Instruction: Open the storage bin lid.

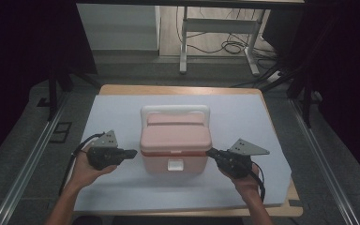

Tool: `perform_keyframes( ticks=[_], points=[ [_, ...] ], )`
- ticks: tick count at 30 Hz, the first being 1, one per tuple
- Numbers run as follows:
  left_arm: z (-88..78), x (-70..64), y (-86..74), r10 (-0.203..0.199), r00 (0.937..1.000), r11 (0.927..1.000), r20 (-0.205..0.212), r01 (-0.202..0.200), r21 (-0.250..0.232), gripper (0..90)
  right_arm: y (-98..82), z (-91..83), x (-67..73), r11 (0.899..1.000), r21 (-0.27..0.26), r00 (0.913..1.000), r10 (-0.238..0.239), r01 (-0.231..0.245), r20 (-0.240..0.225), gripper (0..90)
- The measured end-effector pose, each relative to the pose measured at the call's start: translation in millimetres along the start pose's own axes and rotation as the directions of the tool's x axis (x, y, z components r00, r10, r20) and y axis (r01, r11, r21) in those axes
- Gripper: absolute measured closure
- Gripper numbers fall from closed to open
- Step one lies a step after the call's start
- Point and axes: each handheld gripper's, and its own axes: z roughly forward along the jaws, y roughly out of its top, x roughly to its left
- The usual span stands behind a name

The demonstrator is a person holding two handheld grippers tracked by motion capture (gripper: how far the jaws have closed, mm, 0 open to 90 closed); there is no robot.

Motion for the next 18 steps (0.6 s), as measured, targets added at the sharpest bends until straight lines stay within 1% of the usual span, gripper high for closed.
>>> perform_keyframes(
  ticks=[1, 5, 8, 11, 13, 18],
  points=[
    [0.4, -2.8, -0.6, 0.005, 1.0000, 1.0000, 0.004, -0.005, 0.002, 90.0, 0.0, 0.0, 0.0, 1.000, -0.001, 1.0000, -0.001, 0.001, 0.001, 88.2],
    [2.2, -14.3, -1.8, 0.007, 0.9998, 0.9998, 0.020, -0.006, -0.019, 90.0, 0.1, 0.1, 0.2, 1.000, 0.000, 1.0000, -0.001, 0.001, 0.001, 88.2],
    [5.1, -22.9, -0.8, 0.017, 0.9995, 0.9995, 0.027, -0.016, -0.028, 90.0, 0.2, 0.0, 0.2, 1.000, -0.001, 1.0000, -0.001, 0.001, 0.001, 88.2],
    [8.8, -30.4, 2.5, 0.018, 0.9993, 0.9991, 0.032, -0.017, -0.038, 90.0, 0.2, 0.2, 0.0, 1.000, -0.002, 1.0000, 0.000, 0.000, 0.001, 88.2],
    [11.5, -34.8, 5.4, 0.027, 0.9990, 0.9988, 0.035, -0.025, -0.042, 90.0, 0.3, 0.1, -0.1, 1.000, -0.002, 1.0000, 0.000, 0.000, 0.001, 88.2],
    [19.9, -42.2, 12.3, 0.027, 0.9987, 0.9981, 0.043, -0.025, -0.056, 90.0, 0.4, -0.1, 0.0, 1.000, -0.002, 1.0000, -0.001, 0.001, 0.001, 88.1]
  ],
)
